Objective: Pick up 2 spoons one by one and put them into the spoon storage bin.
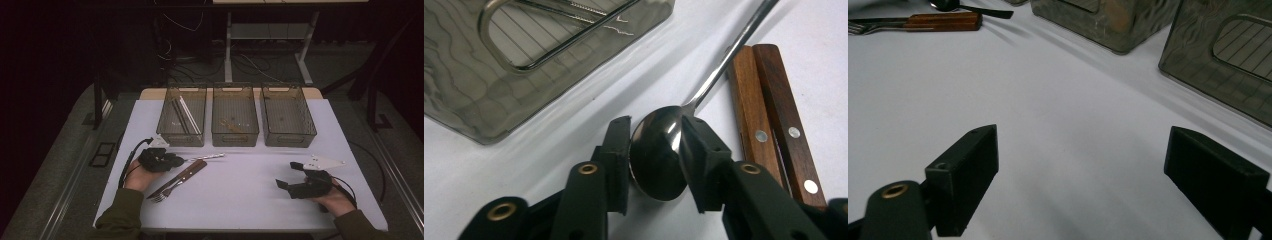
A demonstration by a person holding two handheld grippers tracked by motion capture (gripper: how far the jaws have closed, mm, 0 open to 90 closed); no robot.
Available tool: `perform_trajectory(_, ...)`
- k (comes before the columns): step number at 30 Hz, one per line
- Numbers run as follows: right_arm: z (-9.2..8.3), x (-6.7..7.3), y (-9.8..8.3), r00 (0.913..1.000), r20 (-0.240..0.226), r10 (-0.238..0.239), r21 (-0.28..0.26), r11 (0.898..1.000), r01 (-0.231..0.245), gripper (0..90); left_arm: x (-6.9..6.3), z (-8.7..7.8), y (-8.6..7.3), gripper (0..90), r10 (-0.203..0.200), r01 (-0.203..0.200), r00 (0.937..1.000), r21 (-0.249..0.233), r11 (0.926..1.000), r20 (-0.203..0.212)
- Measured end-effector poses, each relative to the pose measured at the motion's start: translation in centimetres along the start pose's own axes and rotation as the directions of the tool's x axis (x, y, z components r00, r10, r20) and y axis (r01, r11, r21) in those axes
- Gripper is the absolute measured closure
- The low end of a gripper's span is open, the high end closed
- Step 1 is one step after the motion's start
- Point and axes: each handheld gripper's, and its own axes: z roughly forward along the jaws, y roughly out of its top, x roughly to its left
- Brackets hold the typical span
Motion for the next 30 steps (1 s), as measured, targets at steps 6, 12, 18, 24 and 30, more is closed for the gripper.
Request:
perform_trajectory(6, 0.0, 0.0, 0.0, 1.0, 0.0, -0.001, -0.001, 1.0, 0.001, 14.2, -0.2, -0.6, 0.1, 76.0, 0.017, -0.018, 0.9998, -0.008, 0.9998, -0.009)
perform_trajectory(12, 0.0, 0.0, 0.0, 1.0, 0.002, -0.002, -0.002, 1.0, 0.002, 14.2, -0.3, -1.1, 0.1, 84.6, 0.019, -0.018, 0.9994, -0.025, 0.9995, 0.028)
perform_trajectory(18, -0.1, 0.0, 0.1, 1.0, 0.001, -0.001, -0.005, 1.0, 0.001, 14.2, -0.3, -1.1, 0.1, 87.2, 0.01, -0.008, 0.9988, -0.031, 0.9995, 0.049)
perform_trajectory(24, -0.1, 0.0, 0.1, 1.0, 0.001, 0.0, -0.005, 1.0, 0.0, 14.2, -0.2, -1.1, 0.2, 87.3, -0.001, 0.004, 0.9982, -0.044, 0.999, 0.06)
perform_trajectory(30, -0.1, 0.0, 0.1, 1.0, 0.0, -0.001, -0.005, 1.0, 0.001, 14.2, -0.2, -1.5, 0.2, 87.4, -0.017, 0.022, 0.9979, -0.08, 0.9965, 0.062)
